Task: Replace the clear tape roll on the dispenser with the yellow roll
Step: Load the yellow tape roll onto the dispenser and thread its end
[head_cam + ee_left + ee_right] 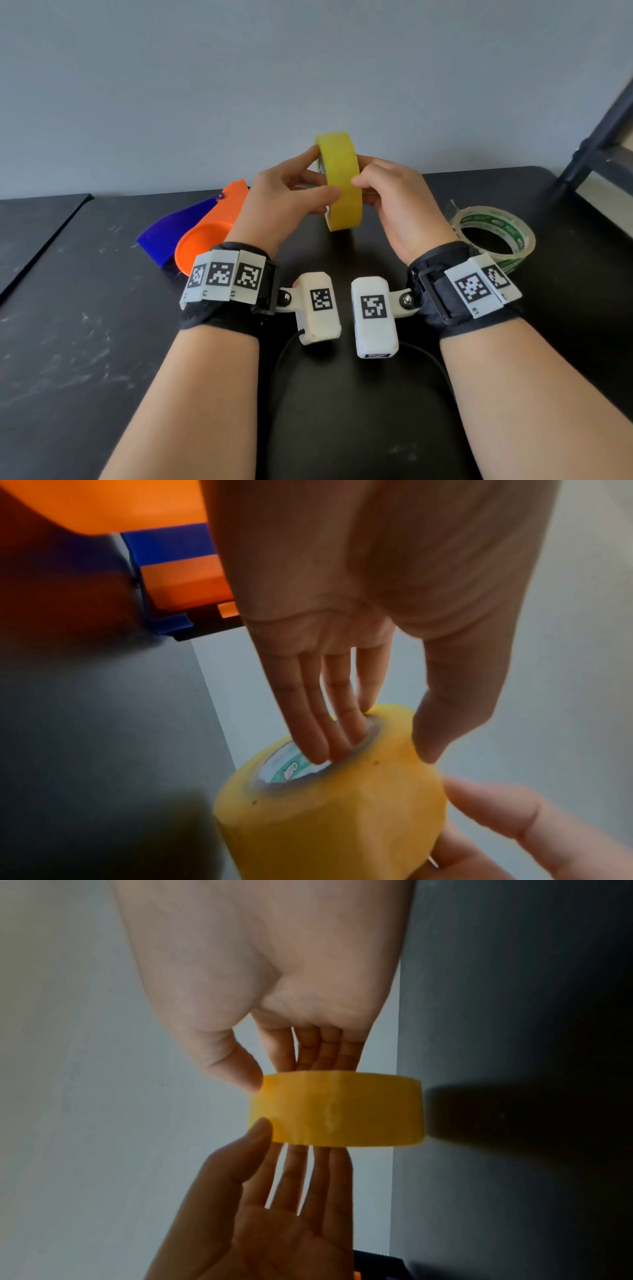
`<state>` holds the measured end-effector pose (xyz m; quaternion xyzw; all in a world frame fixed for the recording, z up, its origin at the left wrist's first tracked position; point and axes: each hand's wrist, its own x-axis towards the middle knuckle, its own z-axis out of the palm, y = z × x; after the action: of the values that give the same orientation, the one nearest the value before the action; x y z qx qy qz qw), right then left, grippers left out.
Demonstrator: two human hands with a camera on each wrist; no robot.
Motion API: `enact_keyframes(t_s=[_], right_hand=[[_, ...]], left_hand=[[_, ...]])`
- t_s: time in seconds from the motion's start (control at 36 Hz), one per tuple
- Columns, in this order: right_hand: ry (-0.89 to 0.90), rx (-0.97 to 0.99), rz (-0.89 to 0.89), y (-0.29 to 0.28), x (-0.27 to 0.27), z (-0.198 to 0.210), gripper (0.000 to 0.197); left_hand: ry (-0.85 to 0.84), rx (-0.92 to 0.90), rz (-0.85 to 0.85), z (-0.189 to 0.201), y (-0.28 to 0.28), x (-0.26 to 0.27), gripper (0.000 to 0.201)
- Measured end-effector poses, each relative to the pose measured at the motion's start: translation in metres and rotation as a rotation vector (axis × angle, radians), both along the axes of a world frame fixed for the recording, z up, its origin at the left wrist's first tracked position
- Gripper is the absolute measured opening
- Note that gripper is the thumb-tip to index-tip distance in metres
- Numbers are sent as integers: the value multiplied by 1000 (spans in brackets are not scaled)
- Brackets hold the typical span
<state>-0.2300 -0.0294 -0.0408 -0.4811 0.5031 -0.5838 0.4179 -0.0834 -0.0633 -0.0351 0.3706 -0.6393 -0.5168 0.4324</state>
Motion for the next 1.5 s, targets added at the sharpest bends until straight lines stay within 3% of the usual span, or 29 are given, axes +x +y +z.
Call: enact_keyframes(t_s=[0.31, 0.69, 0.86, 0.97, 1.17, 1.31, 1.42, 1.5], right_hand=[[44, 47, -51, -2, 2, 0, 22], [147, 46, -23, 6, 7, 5, 26], [76, 66, -87, 8, 8, 6, 27], [67, 65, -65, 5, 8, 7, 19], [-4, 60, -90, 3, 6, 7, 24], [0, 76, -96, 1, 5, 7, 46], [-13, 54, -56, 1, 7, 6, 29], [-5, 38, -18, 0, 4, 3, 28]], left_hand=[[53, 54, 33, -1, 2, -6, 67], [187, 62, 116, -1, 0, -5, 55], [154, 39, 85, -2, -1, -5, 54], [51, 6, 15, -2, -2, -4, 67], [-12, -20, -23, -4, -2, -4, 82], [-13, -31, 3, -3, 0, -7, 83], [43, -6, 15, -3, 1, -8, 78], [53, 1, 18, -3, 2, -8, 77]])
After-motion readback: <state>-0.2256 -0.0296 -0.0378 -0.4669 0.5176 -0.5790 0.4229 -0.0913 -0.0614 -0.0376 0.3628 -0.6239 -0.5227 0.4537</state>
